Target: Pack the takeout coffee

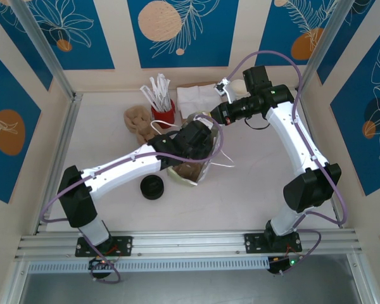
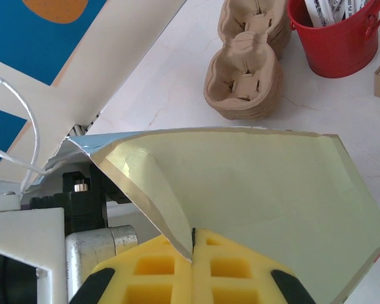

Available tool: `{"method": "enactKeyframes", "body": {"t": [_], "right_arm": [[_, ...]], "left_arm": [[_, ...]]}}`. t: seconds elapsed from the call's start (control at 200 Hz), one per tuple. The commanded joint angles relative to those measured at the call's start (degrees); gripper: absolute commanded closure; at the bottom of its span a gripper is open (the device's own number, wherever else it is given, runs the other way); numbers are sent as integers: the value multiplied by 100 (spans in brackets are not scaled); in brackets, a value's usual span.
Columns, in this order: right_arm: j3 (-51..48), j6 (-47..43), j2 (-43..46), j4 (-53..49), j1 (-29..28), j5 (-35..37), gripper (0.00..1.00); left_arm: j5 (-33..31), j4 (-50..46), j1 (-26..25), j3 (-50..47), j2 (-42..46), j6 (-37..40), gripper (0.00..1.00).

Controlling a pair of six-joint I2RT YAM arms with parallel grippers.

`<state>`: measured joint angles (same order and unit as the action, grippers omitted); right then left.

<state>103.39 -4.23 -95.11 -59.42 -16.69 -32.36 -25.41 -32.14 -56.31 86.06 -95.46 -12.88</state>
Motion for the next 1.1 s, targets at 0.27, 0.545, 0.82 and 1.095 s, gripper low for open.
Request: {"method": "enactKeyframes", "body": {"t": [0.27, 0.545, 0.82, 1.095], "right_arm": [[124, -114, 71, -268, -77, -470, 100], [-65, -128, 190, -171, -83, -649, 100], [5, -138, 168, -123, -81, -718, 100], [-47, -96, 154, -175, -98, -777, 100]], "left_arm": [[-189, 204, -20, 174, -237, 132, 31], [-179, 462, -20, -10, -169, 236, 30], [-219, 357, -9, -70, -209, 228, 30], [-109, 303, 2, -46, -315, 211, 30]]}}
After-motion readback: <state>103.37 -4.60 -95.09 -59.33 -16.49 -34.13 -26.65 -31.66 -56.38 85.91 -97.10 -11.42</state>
